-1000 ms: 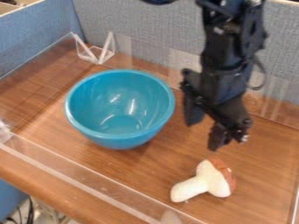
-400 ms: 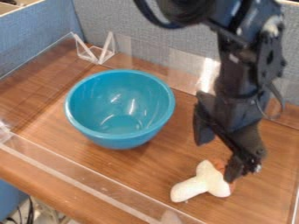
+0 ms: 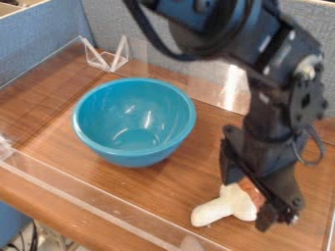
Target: Remove the mushroom from inside the blue bowl and put it on the table
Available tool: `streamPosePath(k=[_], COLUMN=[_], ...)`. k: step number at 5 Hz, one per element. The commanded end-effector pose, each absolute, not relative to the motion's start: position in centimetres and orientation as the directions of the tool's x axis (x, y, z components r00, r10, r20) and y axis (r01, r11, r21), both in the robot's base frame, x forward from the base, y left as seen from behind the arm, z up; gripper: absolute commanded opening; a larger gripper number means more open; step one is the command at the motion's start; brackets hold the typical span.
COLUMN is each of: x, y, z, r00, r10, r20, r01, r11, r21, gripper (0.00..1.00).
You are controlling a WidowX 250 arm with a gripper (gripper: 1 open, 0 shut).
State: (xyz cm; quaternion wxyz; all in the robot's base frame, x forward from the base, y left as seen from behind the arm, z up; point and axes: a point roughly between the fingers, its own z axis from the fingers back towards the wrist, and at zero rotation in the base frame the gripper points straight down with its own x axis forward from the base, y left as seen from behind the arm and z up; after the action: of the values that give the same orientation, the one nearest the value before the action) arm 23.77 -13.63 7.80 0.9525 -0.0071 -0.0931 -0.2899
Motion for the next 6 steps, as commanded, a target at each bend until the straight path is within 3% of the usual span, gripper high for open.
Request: streamPosePath(k=[1, 2, 5, 6], x=[23.2, 22.3, 23.7, 23.9], y=[-14.7, -15.4, -12.8, -13.0], z=[9.6, 10.2, 11.9, 11.4], r00=[0.771, 0.741, 0.832, 0.864], r10=[-0.582, -0.612, -0.445, -0.377], r20=[0.258, 0.276, 0.331, 0.334], r01=[0.592, 0.625, 0.453, 0.382], r11=[0.805, 0.779, 0.889, 0.923], r21=[0.048, 0.051, 0.057, 0.051], gripper=[1.00, 1.00, 1.00, 1.00])
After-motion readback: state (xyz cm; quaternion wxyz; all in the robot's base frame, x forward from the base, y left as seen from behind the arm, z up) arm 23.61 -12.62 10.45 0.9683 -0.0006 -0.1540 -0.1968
